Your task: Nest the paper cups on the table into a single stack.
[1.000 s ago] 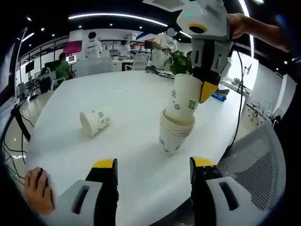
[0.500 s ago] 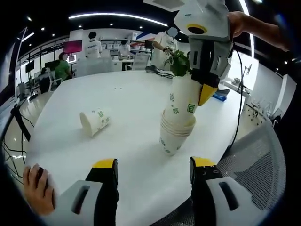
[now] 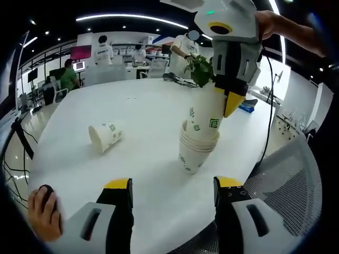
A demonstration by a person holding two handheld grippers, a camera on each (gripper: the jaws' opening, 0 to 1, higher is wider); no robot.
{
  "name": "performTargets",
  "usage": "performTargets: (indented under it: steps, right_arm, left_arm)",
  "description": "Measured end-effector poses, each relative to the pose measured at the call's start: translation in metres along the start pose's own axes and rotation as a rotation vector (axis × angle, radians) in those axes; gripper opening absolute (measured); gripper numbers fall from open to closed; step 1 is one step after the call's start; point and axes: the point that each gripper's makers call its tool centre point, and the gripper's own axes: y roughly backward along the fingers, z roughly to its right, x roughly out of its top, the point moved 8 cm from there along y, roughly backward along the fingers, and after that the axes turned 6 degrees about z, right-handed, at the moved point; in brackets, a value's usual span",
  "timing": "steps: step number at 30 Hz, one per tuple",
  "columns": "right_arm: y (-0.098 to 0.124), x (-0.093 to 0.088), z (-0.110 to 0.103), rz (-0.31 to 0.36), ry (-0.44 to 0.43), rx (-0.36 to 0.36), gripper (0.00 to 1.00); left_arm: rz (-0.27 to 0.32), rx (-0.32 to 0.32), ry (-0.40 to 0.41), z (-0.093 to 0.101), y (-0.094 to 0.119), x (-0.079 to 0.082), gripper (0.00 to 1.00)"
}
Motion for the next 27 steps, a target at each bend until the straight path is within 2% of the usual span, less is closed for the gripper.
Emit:
performTargets:
  steps: [17, 27]
  right_arm:
    - [0.0012, 0.0013, -0.0040, 0.017, -0.008, 0.014, 0.03]
    - [0.0043, 0.0024, -0.0010, 0.050, -0.024, 0.000, 0.06]
  left_arm:
    - [0.002, 0.000, -0.001, -0.0002, -0.0002, -0.0007, 0.61]
    - [0.001, 0.000, -0.001, 0.0006, 0.0004, -0.0004, 0.61]
